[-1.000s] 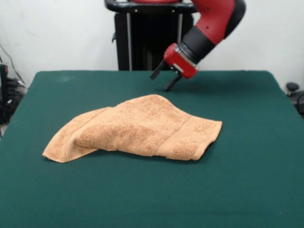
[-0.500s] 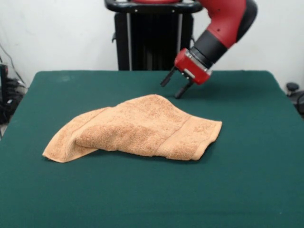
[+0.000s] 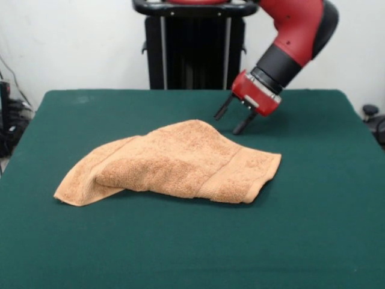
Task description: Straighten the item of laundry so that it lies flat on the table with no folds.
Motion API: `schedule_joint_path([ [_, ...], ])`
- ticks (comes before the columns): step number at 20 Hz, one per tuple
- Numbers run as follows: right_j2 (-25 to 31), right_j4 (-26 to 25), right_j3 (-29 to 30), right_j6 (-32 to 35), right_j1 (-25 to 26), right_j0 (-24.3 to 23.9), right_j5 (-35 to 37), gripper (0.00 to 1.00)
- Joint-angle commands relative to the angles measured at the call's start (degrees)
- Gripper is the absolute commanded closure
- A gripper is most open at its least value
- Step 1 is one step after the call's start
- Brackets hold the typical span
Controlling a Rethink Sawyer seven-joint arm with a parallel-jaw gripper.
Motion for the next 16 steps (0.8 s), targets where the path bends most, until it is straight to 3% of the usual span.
schedule_joint_path([
  [1, 7.03, 5.94, -12.16, 12.63, 4.35, 1.41, 3.33, 0.0],
  [9, 8.24, 3.25, -10.59, 10.92, 3.98, -1.95, -0.66, 0.0],
  [16, 6.41, 5.32, -12.09, 11.36, 7.35, -1.91, -1.25, 0.0],
])
